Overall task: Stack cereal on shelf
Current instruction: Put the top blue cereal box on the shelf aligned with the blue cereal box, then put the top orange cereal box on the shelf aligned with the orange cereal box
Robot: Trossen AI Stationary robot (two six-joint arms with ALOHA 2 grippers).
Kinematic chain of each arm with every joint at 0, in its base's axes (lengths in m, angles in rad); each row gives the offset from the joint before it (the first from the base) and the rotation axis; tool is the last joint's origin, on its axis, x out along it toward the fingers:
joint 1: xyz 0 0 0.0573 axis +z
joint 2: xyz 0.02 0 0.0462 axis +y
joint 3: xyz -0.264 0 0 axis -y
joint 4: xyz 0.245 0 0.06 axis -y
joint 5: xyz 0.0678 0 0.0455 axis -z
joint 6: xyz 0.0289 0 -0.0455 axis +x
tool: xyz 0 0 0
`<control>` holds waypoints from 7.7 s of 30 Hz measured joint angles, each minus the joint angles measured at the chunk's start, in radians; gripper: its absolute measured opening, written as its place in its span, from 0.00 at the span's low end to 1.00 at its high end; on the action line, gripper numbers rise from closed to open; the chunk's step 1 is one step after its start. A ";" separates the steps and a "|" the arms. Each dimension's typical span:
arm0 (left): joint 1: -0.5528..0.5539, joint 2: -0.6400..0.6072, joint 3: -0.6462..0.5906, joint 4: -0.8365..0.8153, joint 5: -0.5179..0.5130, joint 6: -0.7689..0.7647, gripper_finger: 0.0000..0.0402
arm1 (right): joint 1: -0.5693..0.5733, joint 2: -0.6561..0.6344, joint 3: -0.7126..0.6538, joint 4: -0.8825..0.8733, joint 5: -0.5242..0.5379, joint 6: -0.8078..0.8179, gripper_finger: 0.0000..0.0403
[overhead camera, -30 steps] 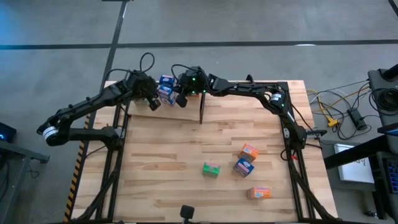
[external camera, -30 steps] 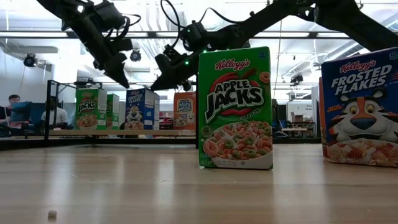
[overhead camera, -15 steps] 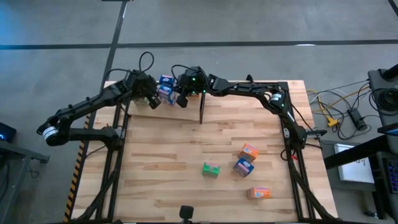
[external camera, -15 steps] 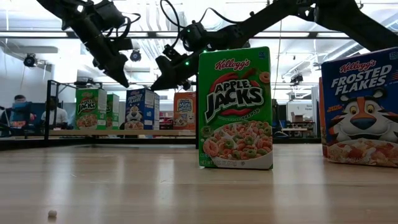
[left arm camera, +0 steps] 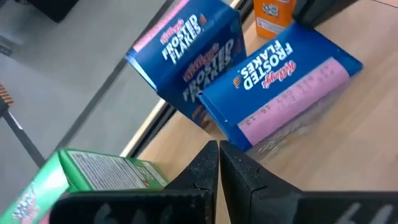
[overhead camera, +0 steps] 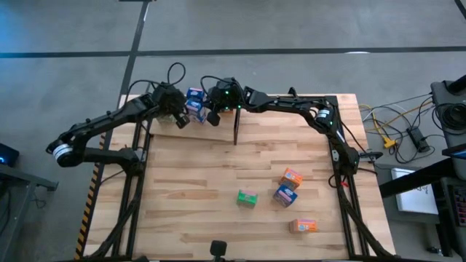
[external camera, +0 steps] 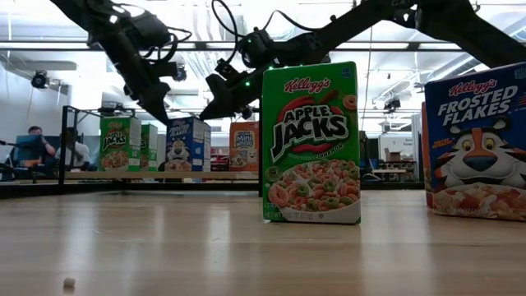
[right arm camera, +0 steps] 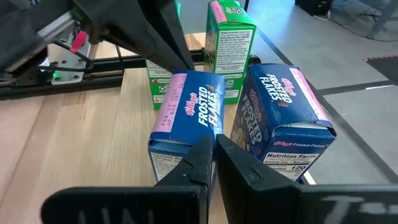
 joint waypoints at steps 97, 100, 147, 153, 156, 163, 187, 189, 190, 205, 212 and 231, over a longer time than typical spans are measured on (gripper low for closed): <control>-1.230 -0.221 -0.071 0.367 -0.289 -0.251 0.00 | 0.845 -0.447 -0.138 -1.513 0.116 1.204 0.03; -1.230 -0.221 -0.071 0.367 -0.289 -0.250 0.00 | 0.836 -0.449 -0.147 -1.516 0.127 1.168 0.03; -1.230 -0.220 -0.071 0.371 -0.289 -0.232 0.00 | 0.698 -0.668 -0.640 -1.222 0.237 0.933 0.47; -1.231 -0.220 -0.071 0.371 -0.289 -0.232 0.00 | 0.698 -0.669 -0.623 -1.222 0.237 0.926 0.35; -1.230 -0.220 -0.071 0.371 -0.288 -0.235 0.00 | 0.698 -0.672 -0.605 -1.222 0.240 0.920 0.32; -1.231 -0.220 -0.071 0.372 -0.288 -0.231 0.00 | 0.709 -0.725 -0.594 -1.217 0.528 0.889 0.33; -1.231 -0.254 -0.071 0.499 -0.288 -0.096 0.00 | 0.691 -0.735 -0.327 -0.604 0.722 0.316 0.31; -1.231 -0.258 -0.071 0.493 -0.289 -0.096 0.00 | 0.675 -0.697 -0.266 -0.606 0.723 0.282 0.31; -1.231 -0.261 -0.071 0.492 -0.288 -0.096 0.00 | 0.665 -0.677 -0.231 -0.609 0.723 0.264 0.31; -1.231 -0.305 -0.071 0.462 -0.289 -0.096 0.00 | 0.461 -0.360 0.231 -0.971 0.646 0.159 0.32; -1.231 -0.327 -0.071 0.458 -0.290 -0.073 0.00 | 0.357 -0.251 0.309 -1.011 0.604 0.060 0.32; -1.231 -0.326 -0.072 0.444 -0.341 -0.077 0.00 | 0.219 -0.071 0.322 -0.979 0.541 -0.106 0.32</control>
